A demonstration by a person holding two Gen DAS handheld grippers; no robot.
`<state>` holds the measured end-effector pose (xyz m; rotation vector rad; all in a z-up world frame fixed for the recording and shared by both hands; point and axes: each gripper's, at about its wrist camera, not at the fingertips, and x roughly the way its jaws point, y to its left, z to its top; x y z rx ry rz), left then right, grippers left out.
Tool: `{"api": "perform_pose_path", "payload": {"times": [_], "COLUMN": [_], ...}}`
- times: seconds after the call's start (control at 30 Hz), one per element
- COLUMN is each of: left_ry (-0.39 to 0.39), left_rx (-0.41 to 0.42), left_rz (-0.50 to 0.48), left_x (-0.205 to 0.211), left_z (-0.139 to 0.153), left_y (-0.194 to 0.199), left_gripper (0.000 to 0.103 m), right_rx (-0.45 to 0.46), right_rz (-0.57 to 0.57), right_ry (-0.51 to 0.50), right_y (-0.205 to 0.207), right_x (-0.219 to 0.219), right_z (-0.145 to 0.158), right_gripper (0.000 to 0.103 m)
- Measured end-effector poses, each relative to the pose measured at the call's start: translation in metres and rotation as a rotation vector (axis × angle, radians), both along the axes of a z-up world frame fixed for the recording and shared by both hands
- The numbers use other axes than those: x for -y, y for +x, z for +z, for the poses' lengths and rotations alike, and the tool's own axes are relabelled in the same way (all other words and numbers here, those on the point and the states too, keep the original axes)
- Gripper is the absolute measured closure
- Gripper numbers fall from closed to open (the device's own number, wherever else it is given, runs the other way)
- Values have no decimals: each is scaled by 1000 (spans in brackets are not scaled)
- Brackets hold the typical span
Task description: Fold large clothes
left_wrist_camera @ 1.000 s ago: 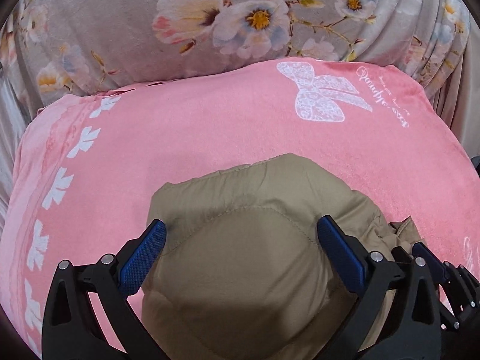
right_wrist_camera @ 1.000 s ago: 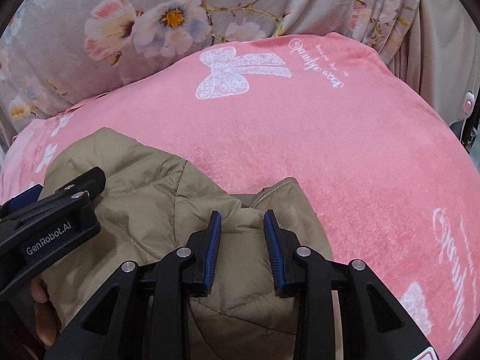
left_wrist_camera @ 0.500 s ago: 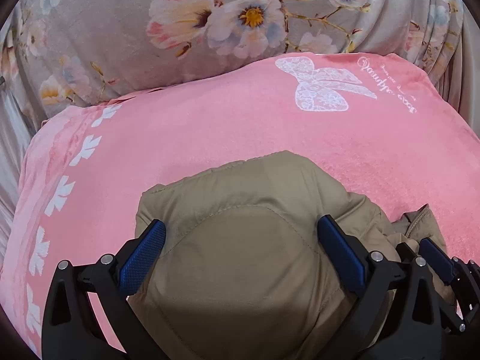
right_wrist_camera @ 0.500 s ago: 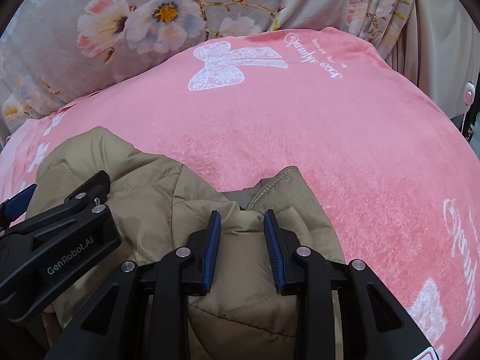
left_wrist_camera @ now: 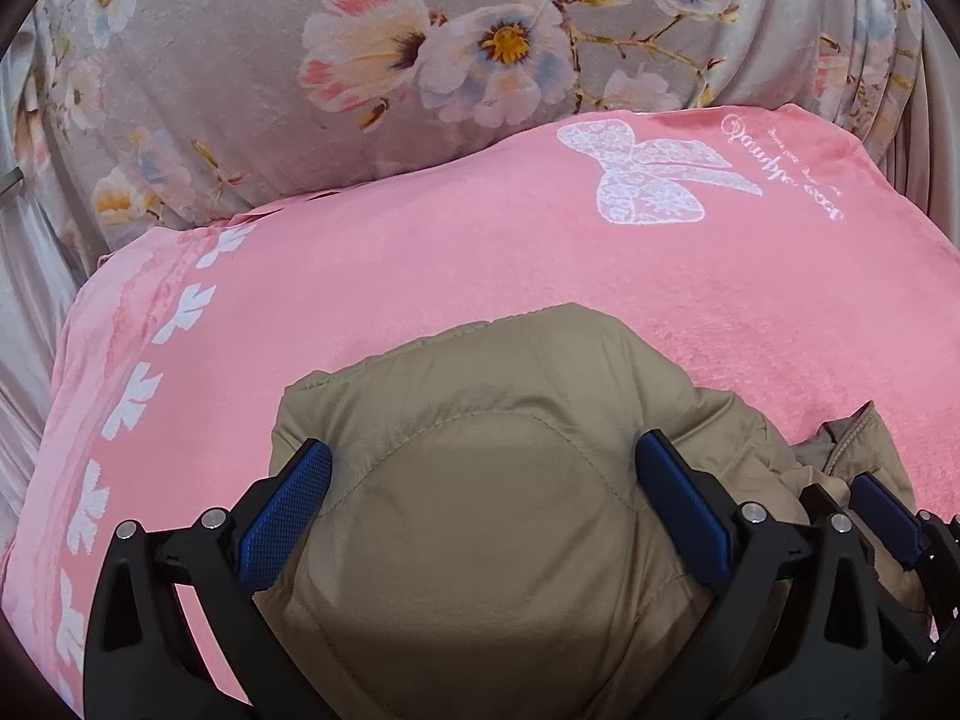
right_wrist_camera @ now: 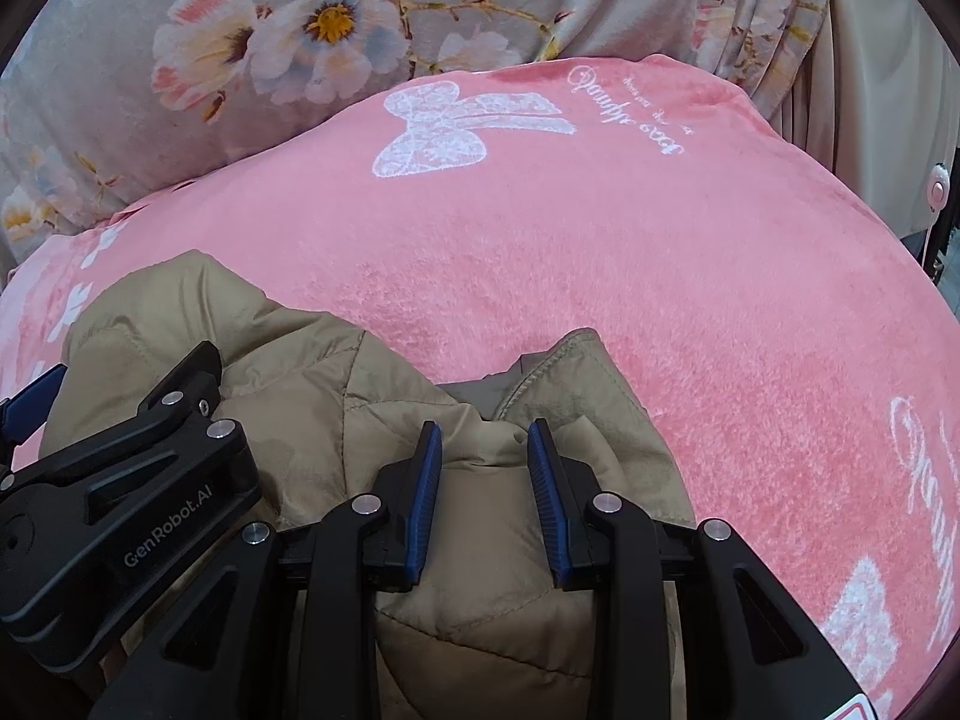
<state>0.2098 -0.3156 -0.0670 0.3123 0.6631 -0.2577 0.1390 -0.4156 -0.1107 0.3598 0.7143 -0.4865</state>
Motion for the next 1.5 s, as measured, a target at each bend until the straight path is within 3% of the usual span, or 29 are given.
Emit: {"api": "perform_pose_path", "payload": {"times": [0.23,0.37,0.43,0.5,0.6,0.63,0.73,0.8,1.0,1.13,1.27,1.37,1.43,1.5], "left_ry": [-9,-73,-129,-206,-276,-297,-411,-436,-455,-506,-529,-514,-498,-484], "left_rx": [-23,-131,-195,-284,-426,-469,-615,-667,-682,-722,-729,-694,-658,-619], "left_rz": [-15,-68,-94,-114,-116,-120,-135,-157,-200,-214,-220,-239,-248,-270], "left_x": [-2,-33,-55,-85,-118,-124,-144,-148,-157,-165,-166,-164,-169,-174], "left_z": [1,14,22,25,12,7,-12,-19,-22,-25,-29,-25,-17,-5], "left_y": [1,-13,-21,-29,-30,-30,-31,-36,-45,-38,-32,-33,-36,-35], "left_gripper": [5,5,5,5,5,5,5,5,5,5,5,8,23,34], "right_rx": [11,24,37,23,-8,-3,-5,6,54,100,103,117,111,113], "right_rz": [9,57,69,62,38,33,80,131,215,275,290,306,301,290], "right_ry": [21,85,138,181,307,391,572,653,813,933,906,893,824,726], "right_y": [0,-35,-67,-99,-138,-149,-155,-151,-137,-136,-117,-110,-109,-109], "right_x": [1,-1,-2,2,18,27,36,31,8,-11,-25,-30,-35,-44], "right_z": [-2,16,17,5,-26,-40,-69,-81,-97,-107,-103,-97,-85,-65], "right_gripper": [72,68,51,50,49,47,47,47,48,48,49,70,81,84]}}
